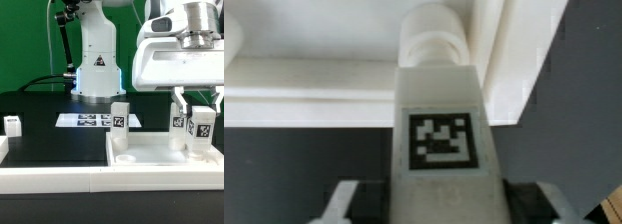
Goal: Assemble square table
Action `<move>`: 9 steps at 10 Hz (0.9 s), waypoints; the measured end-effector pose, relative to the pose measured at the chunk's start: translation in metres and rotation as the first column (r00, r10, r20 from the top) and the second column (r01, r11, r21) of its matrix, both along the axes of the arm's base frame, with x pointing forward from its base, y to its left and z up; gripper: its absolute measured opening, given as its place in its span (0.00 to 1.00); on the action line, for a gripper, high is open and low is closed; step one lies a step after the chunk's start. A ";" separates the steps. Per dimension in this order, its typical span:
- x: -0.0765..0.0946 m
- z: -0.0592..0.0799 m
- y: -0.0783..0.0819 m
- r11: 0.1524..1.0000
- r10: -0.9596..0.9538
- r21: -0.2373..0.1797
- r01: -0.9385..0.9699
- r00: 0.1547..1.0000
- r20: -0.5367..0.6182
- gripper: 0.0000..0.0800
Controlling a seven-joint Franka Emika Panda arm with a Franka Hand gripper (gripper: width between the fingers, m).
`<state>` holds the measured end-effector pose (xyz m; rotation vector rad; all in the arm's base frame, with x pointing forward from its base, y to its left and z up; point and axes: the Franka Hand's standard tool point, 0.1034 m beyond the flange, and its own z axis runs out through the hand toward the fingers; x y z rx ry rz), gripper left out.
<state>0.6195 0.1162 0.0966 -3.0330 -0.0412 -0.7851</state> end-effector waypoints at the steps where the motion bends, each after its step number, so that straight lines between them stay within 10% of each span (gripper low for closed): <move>1: 0.000 -0.001 0.000 1.000 0.000 -0.001 0.000 1.000 -0.001 0.36; 9: 0.000 -0.011 0.005 1.000 0.018 -0.023 -0.016 0.997 0.081 0.38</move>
Offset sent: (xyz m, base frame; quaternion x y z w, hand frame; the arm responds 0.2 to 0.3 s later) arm -0.0070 0.0049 -0.0129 -0.0075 0.0466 0.0108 0.9988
